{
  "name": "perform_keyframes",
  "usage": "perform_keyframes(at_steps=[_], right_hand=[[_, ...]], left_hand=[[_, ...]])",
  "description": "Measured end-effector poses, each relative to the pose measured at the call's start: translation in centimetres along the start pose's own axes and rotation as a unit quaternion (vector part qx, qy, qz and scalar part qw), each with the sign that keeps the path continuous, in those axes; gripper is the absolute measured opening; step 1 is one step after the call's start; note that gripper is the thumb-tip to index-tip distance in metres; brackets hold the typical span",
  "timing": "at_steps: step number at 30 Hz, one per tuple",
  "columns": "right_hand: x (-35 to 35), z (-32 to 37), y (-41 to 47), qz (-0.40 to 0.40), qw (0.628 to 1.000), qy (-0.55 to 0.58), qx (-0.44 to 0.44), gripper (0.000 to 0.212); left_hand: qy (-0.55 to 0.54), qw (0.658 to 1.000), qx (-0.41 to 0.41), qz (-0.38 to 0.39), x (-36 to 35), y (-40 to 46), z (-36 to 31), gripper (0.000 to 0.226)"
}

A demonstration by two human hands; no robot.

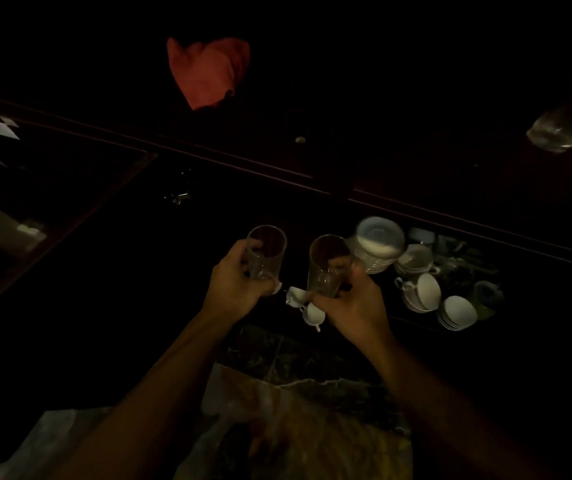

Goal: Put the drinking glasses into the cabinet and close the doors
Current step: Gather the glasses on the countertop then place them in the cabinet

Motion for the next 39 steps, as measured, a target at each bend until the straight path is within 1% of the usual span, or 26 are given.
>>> perform_keyframes(at_steps=[5,10,14,17,24,26,30,34,39], right_hand=[[-4.1,-4.3,6.0,-0.038,0.999,0.003,-0.024,0.055],[-7.0,-7.7,11.9,-0.054,0.998,-0.006,-0.016,0.059],[-8.2,-9.3,15.5,-0.053,0.998,0.001,-0.019,0.064],[-9.1,-10.5,17.7,-0.058,0.998,-0.015,-0.006,0.057],[-10.1,-12.4,21.0,-0.084,0.995,-0.058,-0.001,0.057],[-10.2,-12.7,21.7,-0.085,0.994,-0.076,0.007,0.052],[-10.4,-13.1,22.9,-0.067,0.993,-0.093,0.009,0.032],[-10.6,-13.5,23.2,-0.057,0.994,-0.091,0.005,0.041],[-10.6,-14.1,23.9,-0.059,0.995,-0.078,-0.02,0.038]], left_hand=[[-0.012,0.999,-0.002,0.035,-0.7,6.0,4.2,0.069],[-0.016,0.999,-0.005,0.029,-2.3,11.2,7.7,0.064],[0.005,1.0,-0.028,0.013,-3.1,14.2,8.9,0.065],[0.015,0.999,-0.045,0.01,-3.5,16.3,9.6,0.066],[0.013,0.998,-0.059,0.006,-5.2,19.5,10.4,0.067],[0.006,0.998,-0.056,0.01,-5.6,20.2,10.6,0.067],[0.004,0.999,-0.047,0.012,-6.3,21.2,10.8,0.065],[-0.003,0.999,-0.036,0.023,-6.7,22.0,11.2,0.066],[-0.016,0.999,-0.023,0.026,-7.5,23.2,11.0,0.068]])
Point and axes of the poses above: each hand's wrist, its own y-axis towards the middle knuckle, its own x-axis out of the back of the hand, z = x × y, the point moved 1 cm from there along y, towards the middle knuckle, and after that the axes turned 12 degrees about y, right-handed, at the moved point
